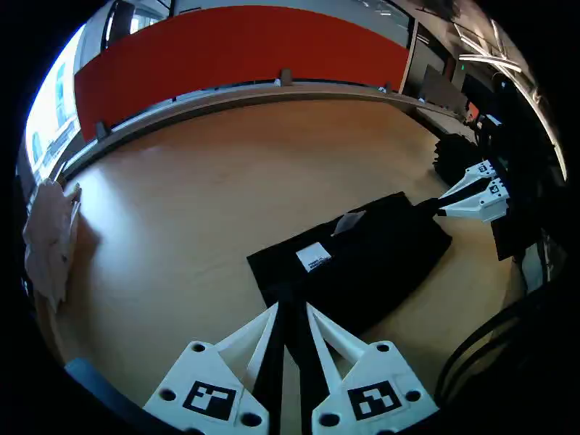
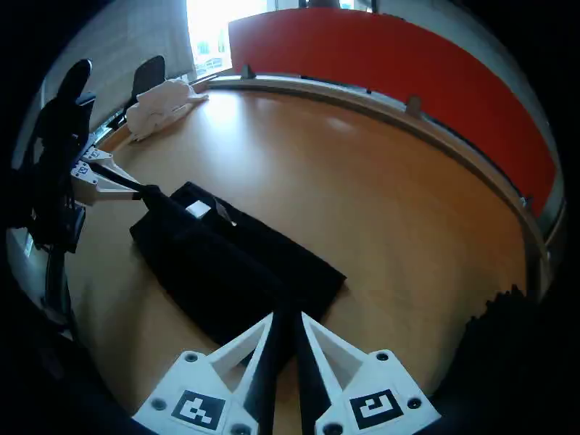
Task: Fold towel
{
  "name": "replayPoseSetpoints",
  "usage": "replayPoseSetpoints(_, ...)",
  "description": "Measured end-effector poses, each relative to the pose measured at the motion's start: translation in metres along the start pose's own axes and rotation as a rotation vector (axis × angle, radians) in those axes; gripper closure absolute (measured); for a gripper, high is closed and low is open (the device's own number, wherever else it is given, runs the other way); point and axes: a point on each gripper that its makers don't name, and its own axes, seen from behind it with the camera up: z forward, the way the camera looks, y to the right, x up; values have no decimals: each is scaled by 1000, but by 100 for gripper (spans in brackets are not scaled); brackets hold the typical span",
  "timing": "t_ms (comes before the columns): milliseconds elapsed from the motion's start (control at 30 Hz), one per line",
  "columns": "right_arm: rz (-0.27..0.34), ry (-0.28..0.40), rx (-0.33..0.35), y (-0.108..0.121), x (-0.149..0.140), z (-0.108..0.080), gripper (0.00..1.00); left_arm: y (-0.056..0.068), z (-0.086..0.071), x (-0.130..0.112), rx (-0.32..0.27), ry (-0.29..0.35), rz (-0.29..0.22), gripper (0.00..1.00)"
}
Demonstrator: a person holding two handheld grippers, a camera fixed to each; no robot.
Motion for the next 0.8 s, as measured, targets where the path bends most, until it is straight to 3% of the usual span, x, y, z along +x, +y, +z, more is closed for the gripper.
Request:
replayPoseSetpoints(433,24,-12,-57,11,1,17,80,-8,18,0,23,-15,-14,87)
replayPoseSetpoints(800,25,-26,-118,27,-2,23,54,-18,30,6,62,-18,27,75)
